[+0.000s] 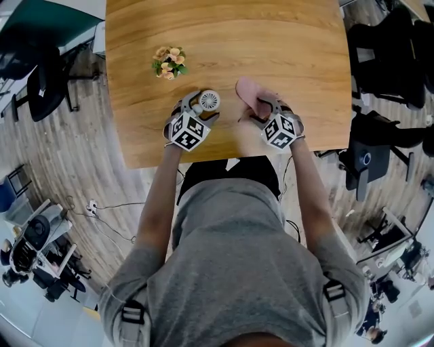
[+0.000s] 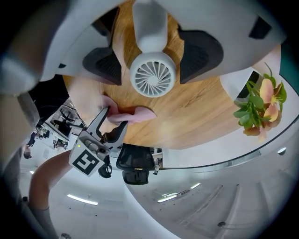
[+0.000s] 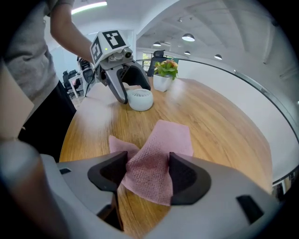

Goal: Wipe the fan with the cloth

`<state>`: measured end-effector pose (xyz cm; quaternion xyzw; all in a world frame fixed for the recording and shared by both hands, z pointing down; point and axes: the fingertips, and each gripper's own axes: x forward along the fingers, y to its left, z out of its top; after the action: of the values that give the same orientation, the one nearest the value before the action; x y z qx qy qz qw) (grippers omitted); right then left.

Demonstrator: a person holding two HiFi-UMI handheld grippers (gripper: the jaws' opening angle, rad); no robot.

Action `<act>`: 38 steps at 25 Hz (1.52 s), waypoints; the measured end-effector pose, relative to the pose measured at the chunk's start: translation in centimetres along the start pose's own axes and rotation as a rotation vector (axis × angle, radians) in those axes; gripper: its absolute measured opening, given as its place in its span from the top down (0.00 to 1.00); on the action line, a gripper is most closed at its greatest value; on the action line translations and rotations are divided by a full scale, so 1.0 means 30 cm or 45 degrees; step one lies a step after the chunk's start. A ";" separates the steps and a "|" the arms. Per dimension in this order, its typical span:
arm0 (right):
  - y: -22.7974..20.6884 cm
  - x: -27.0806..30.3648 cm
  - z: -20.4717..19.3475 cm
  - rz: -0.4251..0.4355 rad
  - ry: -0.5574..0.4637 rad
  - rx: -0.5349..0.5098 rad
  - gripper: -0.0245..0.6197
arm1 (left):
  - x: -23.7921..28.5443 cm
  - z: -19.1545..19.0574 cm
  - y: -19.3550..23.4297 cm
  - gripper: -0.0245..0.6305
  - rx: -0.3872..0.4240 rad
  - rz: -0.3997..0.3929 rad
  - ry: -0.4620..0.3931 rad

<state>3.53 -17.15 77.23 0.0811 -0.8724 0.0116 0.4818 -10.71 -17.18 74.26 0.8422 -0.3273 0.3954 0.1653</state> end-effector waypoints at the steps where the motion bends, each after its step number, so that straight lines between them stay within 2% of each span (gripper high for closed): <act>1: -0.001 0.000 0.002 0.005 -0.010 0.028 0.53 | 0.006 0.003 0.002 0.38 0.008 -0.004 0.002; 9: 0.018 0.003 0.005 0.018 -0.053 0.122 0.71 | 0.052 0.012 0.009 0.38 0.032 -0.034 0.009; 16: 0.013 0.003 0.005 -0.061 -0.058 0.138 0.87 | 0.079 0.000 0.000 0.38 0.051 -0.055 0.040; 22: 0.013 0.007 0.006 -0.100 -0.066 0.179 0.90 | 0.107 -0.013 -0.003 0.38 0.053 -0.080 0.055; 30: 0.001 0.001 -0.010 -0.094 -0.075 0.333 0.91 | 0.113 -0.016 -0.004 0.38 0.029 -0.086 0.050; 38: 0.009 -0.039 0.013 -0.096 -0.124 0.405 0.91 | 0.072 -0.019 0.002 0.38 -0.106 -0.094 0.002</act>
<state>3.77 -16.76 76.05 0.1894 -0.8783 0.1277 0.4200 -10.04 -17.83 76.31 0.8458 -0.3118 0.3757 0.2149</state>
